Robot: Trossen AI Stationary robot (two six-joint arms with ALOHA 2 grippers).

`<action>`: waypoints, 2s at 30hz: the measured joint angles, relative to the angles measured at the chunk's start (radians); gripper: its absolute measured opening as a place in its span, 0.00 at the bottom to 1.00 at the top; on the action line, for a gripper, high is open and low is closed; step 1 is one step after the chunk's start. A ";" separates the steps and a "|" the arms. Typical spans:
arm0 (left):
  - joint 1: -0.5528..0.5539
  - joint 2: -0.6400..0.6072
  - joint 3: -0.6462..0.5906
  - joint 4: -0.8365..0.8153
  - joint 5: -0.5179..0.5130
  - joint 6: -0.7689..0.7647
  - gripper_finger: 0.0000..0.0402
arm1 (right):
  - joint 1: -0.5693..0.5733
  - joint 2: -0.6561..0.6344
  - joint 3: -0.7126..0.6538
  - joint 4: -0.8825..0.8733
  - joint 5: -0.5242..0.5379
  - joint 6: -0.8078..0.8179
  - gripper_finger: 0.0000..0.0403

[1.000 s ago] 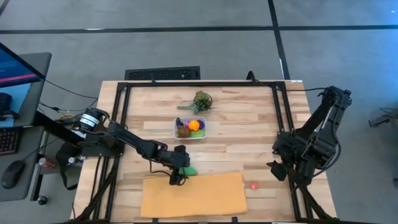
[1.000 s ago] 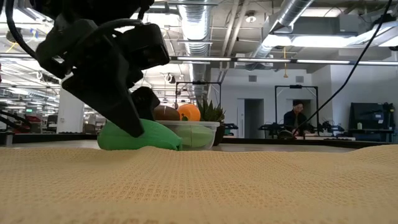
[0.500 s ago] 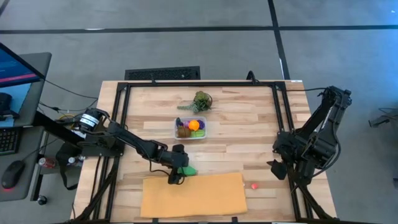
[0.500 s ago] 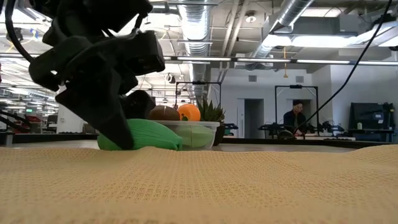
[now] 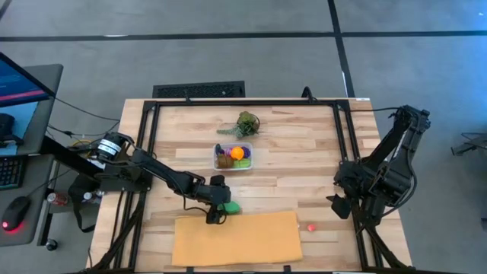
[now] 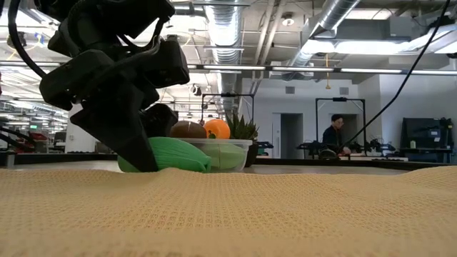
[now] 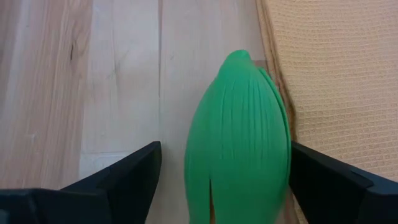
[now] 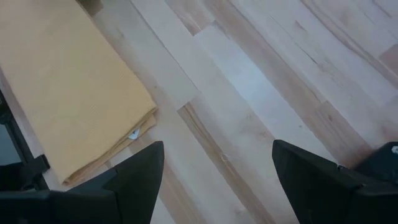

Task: Pick and placing Produce into tupperware
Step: Put the green corn into the transparent bin

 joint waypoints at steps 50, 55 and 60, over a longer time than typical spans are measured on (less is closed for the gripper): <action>0.163 -0.002 0.334 -0.335 0.029 0.115 0.59 | 0.000 0.000 0.000 -0.044 0.033 -0.011 0.72; 0.193 -0.002 0.379 -0.411 0.029 0.144 0.59 | 0.000 0.000 0.000 -0.050 0.043 -0.011 0.72; 0.220 -0.002 0.428 -0.495 0.029 0.176 0.59 | 0.000 0.000 0.000 -0.053 0.079 -0.011 0.72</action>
